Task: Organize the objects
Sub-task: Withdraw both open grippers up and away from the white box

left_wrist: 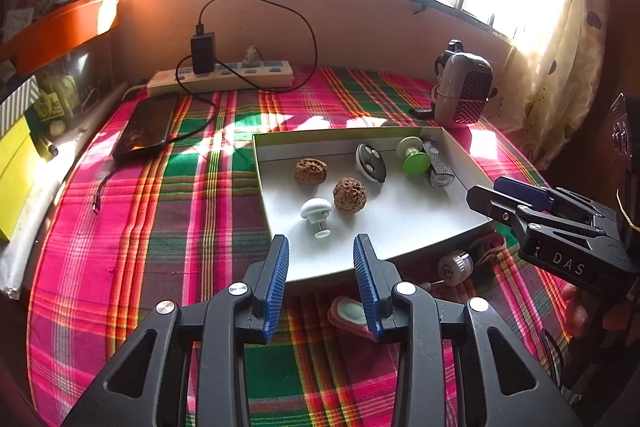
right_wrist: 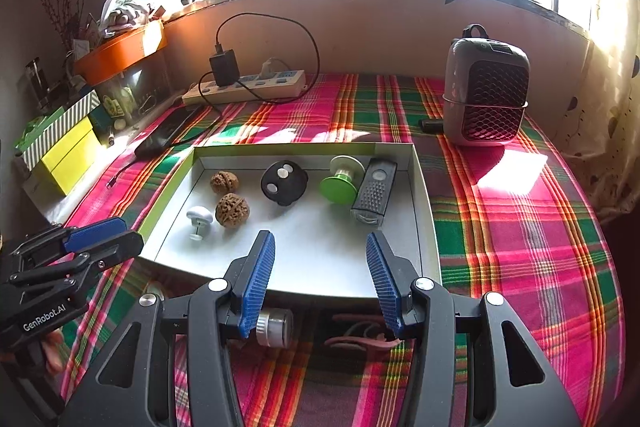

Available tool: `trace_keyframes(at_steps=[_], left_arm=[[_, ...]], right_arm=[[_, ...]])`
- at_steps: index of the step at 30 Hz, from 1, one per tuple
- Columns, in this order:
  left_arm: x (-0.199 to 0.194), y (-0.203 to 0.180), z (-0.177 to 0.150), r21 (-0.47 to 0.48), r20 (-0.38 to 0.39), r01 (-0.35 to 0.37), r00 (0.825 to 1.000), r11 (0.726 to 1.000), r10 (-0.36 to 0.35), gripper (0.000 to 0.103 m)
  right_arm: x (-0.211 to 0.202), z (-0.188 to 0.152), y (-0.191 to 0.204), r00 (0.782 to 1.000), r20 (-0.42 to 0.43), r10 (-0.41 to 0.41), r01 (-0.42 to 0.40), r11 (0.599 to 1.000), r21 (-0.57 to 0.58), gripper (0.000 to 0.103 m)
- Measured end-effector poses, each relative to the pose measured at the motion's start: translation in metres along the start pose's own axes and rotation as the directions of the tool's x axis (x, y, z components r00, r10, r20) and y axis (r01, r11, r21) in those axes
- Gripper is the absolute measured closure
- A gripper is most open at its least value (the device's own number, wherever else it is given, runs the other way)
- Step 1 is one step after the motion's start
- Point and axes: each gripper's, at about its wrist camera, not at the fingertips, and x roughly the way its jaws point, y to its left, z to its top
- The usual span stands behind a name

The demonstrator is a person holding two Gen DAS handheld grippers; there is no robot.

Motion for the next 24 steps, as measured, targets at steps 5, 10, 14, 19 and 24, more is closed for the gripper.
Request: trace_keyframes(at_steps=[5,10,14,19,24], left_arm=[[-0.005,-0.003,-0.015,0.011,-0.033,-0.009,0.999,1.0,0.01,0.071],[-0.001,-0.011,-0.026,-0.003,-0.079,0.006,0.997,1.0,-0.006,0.071],[0.002,-0.019,-0.028,-0.016,-0.097,-0.008,0.995,1.0,0.007,0.071],[0.003,-0.028,-0.029,-0.016,-0.104,-0.012,0.995,1.0,0.01,0.071],[0.01,-0.036,-0.031,-0.024,-0.138,-0.024,0.99,0.999,0.02,0.071]], right_arm=[[-0.006,-0.011,0.006,1.0,-0.001,0.002,-0.002,1.0,-0.019,0.054],[-0.01,-0.02,0.007,1.0,-0.002,0.012,-0.012,1.0,-0.011,0.054],[-0.011,-0.026,0.008,1.0,-0.009,0.016,-0.016,1.0,-0.007,0.054],[-0.013,-0.032,0.007,1.0,-0.013,0.019,-0.019,1.0,-0.005,0.054],[-0.013,-0.04,0.003,0.999,-0.02,0.025,-0.025,1.0,0.003,0.054]])
